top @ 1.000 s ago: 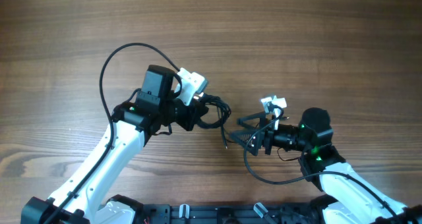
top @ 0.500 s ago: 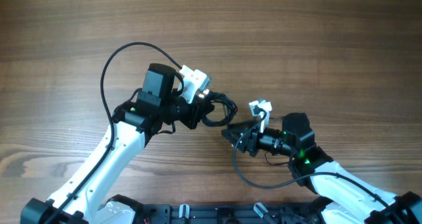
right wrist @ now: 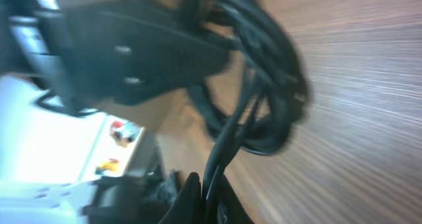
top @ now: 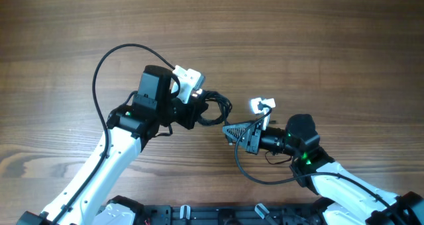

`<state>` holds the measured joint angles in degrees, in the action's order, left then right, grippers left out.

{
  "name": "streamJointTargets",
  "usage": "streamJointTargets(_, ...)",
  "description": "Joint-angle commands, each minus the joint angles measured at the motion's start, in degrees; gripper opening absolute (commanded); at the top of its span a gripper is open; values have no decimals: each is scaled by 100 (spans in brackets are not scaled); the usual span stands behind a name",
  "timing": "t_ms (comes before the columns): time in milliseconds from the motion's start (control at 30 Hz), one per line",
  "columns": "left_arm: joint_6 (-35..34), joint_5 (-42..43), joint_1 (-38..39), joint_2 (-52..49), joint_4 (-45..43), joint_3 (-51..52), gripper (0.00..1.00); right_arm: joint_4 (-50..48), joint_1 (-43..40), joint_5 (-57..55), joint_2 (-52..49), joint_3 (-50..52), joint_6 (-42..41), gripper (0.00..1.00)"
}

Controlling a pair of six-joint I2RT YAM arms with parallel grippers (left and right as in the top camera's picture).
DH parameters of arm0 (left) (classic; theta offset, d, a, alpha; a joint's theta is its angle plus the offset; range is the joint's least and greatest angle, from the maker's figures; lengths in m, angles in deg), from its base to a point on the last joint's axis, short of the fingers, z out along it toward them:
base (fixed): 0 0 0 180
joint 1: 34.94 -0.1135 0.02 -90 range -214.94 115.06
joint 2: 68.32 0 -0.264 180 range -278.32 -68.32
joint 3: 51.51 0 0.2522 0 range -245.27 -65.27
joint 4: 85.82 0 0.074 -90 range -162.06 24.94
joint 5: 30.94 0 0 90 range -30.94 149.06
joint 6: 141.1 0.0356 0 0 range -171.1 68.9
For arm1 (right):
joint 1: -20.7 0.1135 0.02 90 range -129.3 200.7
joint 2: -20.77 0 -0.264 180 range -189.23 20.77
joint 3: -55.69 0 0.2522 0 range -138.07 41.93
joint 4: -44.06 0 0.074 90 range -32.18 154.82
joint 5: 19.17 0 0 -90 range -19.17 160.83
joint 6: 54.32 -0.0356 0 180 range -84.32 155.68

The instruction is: Untangle cables

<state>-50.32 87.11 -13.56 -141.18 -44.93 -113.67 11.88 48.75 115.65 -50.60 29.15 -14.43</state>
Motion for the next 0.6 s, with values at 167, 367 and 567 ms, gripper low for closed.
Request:
streamJointTargets(167,96,170,-24,111,2,-68,4,-636,24,9,-42,-24,-1333,4)
streamJointTargets(367,352,1443,31,114,-46,-68,4,-625,24,-772,-42,-24,-1445,5)
streamJointTargets(567,352,1543,503,114,-66,-68,4,-584,24,-1534,-42,-24,-1731,5)
